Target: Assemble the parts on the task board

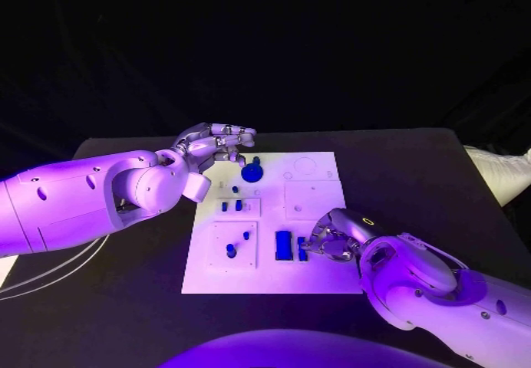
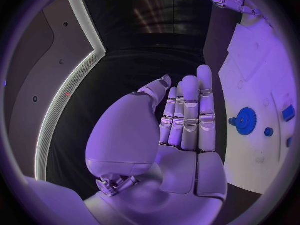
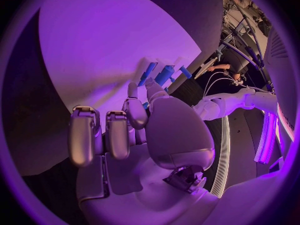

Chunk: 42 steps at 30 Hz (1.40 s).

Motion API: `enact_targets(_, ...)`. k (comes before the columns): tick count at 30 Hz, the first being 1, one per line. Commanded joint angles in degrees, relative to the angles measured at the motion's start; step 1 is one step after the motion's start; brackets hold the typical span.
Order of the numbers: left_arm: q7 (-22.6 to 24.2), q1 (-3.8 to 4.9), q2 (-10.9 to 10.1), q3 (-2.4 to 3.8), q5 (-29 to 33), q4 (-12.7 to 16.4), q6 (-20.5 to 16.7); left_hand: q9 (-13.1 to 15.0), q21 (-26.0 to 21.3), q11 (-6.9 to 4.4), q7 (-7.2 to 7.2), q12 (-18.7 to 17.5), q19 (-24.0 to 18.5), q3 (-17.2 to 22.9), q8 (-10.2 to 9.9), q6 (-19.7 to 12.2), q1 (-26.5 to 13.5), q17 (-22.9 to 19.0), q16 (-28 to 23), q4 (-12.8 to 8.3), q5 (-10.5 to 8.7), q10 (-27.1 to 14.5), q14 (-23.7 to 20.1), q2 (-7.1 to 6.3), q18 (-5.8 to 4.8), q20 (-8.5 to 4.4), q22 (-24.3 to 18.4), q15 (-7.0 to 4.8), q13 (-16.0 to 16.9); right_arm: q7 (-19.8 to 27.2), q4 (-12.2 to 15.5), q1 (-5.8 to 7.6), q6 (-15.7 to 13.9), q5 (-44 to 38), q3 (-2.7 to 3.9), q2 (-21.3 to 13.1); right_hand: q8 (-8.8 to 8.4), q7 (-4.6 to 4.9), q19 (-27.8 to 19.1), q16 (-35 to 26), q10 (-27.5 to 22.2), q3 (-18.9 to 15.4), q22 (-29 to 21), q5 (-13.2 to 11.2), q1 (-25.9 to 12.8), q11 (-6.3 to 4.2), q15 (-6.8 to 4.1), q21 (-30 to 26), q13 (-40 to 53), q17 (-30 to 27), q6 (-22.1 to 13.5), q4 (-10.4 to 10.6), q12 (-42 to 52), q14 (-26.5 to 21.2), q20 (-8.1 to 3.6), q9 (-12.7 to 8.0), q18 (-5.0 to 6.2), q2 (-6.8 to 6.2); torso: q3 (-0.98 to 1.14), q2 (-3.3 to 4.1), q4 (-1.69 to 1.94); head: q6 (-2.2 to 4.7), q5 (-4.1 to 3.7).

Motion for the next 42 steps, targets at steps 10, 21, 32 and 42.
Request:
enact_targets(10,2.06,-0.40,3.16,-0.16,0.19,-5.24,0.58,-0.06,-5.22,0.66,0.23,-0.43,-5.65,-0.33,1.19,-0.54,0.07,-4.07,-6.20,0.09,0.27,-2.01,-6.97,0.88,0.47,1.12,-2.66,1.09,-0.97,42.01,-9.79,4.45,-8.50,47.89,0.14,-0.43,-7.22,4.15,-15.77,-30.00,-16.50,1.24,-35.38,-0.15,4.35,3.81,3.33,-28.92,-19.80,-22.07,-7.79,-2.48,-33.13,-5.42,2.88,-3.07,6.35,1.02,-1.22,-2.69,-0.84,4.91,-0.41)
enact_targets(21,5.31,-3.67,7.90,-0.22,2.24,-14.57,-0.51,-0.34,-19.85,2.29,0.22,-9.50,-18.59,2.85,-1.62,-0.39,-0.55,-16.25,-31.00,0.85,0.13,0.47,-12.92,0.53,-0.02,5.56,-14.10,5.39,-6.55,52.23,-24.24,8.27,1.43,71.77,0.55,5.32,-13.38,7.66,-30.55,-75.29,-23.21,8.35,-61.04,-4.34,9.82,10.00,11.80,-65.14,-51.96,-52.57,-8.62,-6.11,-55.83,-24.94,11.11,-8.50,6.58,0.97,-2.15,-6.16,-1.96,9.90,-0.29)
enact_targets(32,7.38,-5.93,12.57,-0.17,3.86,-18.87,-2.73,-0.41,-23.19,4.21,-0.47,-17.08,-24.49,2.28,-5.56,-0.53,-0.92,-22.72,-42.64,0.55,0.18,0.62,-14.85,0.67,0.83,9.26,-23.77,7.73,-7.03,54.80,-35.66,9.33,5.77,77.11,0.81,9.66,-13.39,7.60,-26.03,-80.14,-22.28,10.71,-68.25,-4.56,7.22,10.35,12.26,-73.44,-65.71,-63.76,-8.72,-9.86,-56.56,-20.81,12.38,-13.58,7.14,1.72,-2.16,-7.67,-1.58,11.30,0.12)
enact_targets(42,5.92,-6.28,12.84,0.05,2.38,-17.26,-5.16,-4.24,-26.77,-0.13,-4.61,-23.09,-45.30,-8.10,-10.75,-26.20,-36.37,-27.53,-46.99,-0.84,-7.05,-26.87,-39.33,7.01,-3.58,2.30,-33.71,3.93,-10.65,53.67,-33.56,9.69,-0.58,76.36,-0.04,8.75,-16.99,2.80,-51.93,-83.73,-49.16,4.58,-74.66,-7.53,-28.81,6.28,5.34,-80.21,-73.43,-69.51,-32.92,-7.59,-60.25,-49.21,6.38,-18.19,2.67,2.04,-2.02,-7.55,0.01,11.51,-1.32)
